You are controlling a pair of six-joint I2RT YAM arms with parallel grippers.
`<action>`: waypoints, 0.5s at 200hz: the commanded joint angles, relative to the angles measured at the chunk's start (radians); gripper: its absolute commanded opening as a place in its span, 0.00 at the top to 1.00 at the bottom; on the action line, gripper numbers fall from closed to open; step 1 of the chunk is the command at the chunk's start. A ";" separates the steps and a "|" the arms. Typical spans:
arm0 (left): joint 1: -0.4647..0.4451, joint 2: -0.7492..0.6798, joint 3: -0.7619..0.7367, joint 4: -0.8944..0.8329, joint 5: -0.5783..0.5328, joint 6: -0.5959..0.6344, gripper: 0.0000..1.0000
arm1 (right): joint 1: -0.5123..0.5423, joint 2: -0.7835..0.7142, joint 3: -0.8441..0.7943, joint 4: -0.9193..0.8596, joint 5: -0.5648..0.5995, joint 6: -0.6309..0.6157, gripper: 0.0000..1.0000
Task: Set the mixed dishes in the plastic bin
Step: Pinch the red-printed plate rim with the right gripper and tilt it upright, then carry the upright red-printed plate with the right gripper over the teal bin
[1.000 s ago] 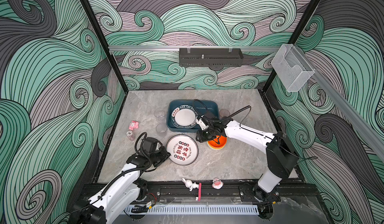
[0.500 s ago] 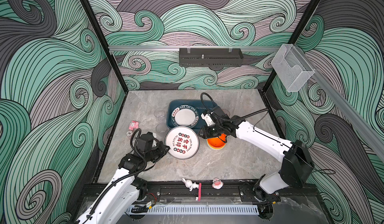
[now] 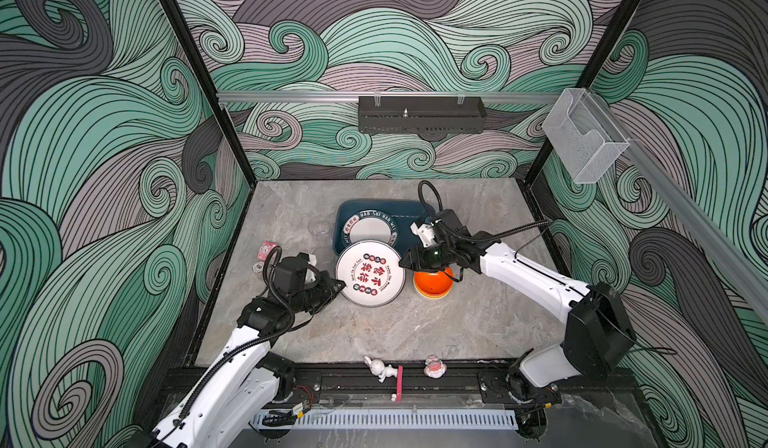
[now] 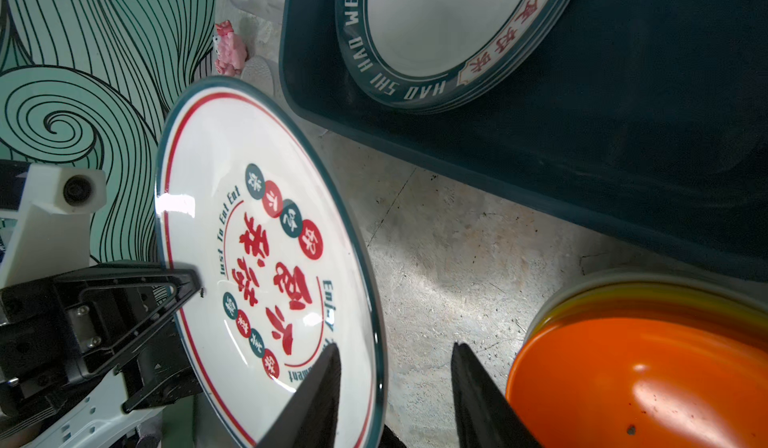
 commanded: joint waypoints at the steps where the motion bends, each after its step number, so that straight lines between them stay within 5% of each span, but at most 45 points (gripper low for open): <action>1: -0.003 0.013 0.063 0.073 0.067 -0.018 1.00 | -0.004 -0.010 -0.002 0.032 -0.041 0.020 0.57; 34: -0.003 0.027 0.070 0.099 0.084 -0.032 1.00 | -0.008 -0.011 0.003 0.039 -0.051 0.025 0.64; 100: -0.003 0.038 0.071 0.101 0.075 -0.032 1.00 | -0.021 -0.018 0.010 0.039 -0.055 0.024 0.93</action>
